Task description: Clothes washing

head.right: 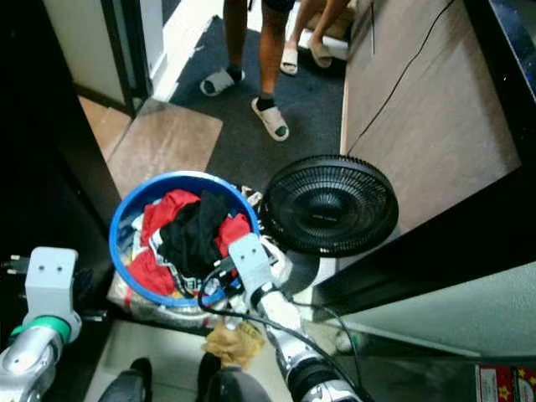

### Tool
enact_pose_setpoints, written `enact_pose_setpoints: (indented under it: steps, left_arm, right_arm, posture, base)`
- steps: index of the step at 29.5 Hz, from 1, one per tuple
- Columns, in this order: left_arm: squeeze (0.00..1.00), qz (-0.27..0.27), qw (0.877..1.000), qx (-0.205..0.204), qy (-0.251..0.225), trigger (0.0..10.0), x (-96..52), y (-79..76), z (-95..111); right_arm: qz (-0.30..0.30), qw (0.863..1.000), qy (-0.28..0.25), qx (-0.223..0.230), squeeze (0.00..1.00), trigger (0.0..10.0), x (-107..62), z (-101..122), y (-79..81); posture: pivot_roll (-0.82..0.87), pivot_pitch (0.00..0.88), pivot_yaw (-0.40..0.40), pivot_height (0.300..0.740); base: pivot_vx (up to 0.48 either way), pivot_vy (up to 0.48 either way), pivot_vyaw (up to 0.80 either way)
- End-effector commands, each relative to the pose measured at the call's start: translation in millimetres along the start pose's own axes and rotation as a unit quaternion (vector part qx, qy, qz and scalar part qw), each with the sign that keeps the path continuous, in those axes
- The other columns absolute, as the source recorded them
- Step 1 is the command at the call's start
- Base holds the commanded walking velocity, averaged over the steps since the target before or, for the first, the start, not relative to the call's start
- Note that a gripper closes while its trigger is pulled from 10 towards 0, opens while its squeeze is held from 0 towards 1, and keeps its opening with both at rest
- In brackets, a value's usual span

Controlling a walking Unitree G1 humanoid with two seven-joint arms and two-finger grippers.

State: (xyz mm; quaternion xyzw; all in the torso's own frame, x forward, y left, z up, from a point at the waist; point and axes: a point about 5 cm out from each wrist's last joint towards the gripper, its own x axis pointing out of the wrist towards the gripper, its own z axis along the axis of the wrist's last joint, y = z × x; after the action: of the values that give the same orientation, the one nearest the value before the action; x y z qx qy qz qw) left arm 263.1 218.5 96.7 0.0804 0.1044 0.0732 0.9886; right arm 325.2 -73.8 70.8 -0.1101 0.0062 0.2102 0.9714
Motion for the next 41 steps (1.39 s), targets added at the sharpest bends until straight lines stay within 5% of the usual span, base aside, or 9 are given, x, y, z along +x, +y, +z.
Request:
enact_pose_setpoints:
  steps: [1, 10, 20, 22, 31, 41]
  left_arm:
    - [0.0, -0.02, 1.0, 0.005, 0.01, 10.0, 1.6, -7.9, -4.9]
    - [0.0, -0.107, 0.993, 0.055, -0.011, 10.0, 26.8, -38.4, 5.1]
    - [0.0, -0.156, 0.986, 0.053, -0.013, 10.0, 41.6, -68.1, 8.6]
    - [0.0, -0.175, 0.982, 0.072, 0.006, 10.0, 41.6, -74.7, -7.0]
    - [0.0, -0.157, 0.982, 0.086, 0.058, 10.0, 43.8, -60.8, -43.3]
    - [0.0, -0.107, 0.99, 0.027, 0.093, 10.0, 41.6, -47.7, -63.6]
  right_arm:
    - [-0.023, 0.999, 0.001, 0.023, 0.0, 10.0, -5.6, -5.7, -2.4]
    - [-0.131, 0.988, 0.028, 0.078, 0.0, 10.0, -26.6, -30.1, -16.7]
    - [-0.195, 0.977, 0.047, 0.074, 0.0, 10.0, -50.5, -47.9, -38.9]
    - [-0.214, 0.971, 0.073, 0.071, 0.0, 10.0, -57.9, -58.9, -43.9]
    - [-0.215, 0.971, 0.082, 0.067, 0.0, 10.0, -63.5, -63.8, -39.7]
    - [-0.213, 0.969, 0.105, 0.062, 0.0, 10.0, -69.2, -72.6, -40.7]
  posture:
    - [0.21, 0.161, -0.07, 0.74]
    - [0.12, 0.0, 0.053, 0.74]
    - [0.06, 0.0, 0.09, 0.74]
    - [0.02, 0.0, 0.128, 0.74]
    - [-0.01, 0.0, 0.095, 0.74]
    - [0.0, 0.0, 0.053, 0.74]
  base:
    - [0.0, 0.0, 0.0]
    - [0.0, 0.0, 0.0]
    - [0.0, 0.0, 0.0]
    - [0.0, 0.0, 0.0]
    - [0.0, 0.0, 0.0]
    - [0.0, 0.0, 0.0]
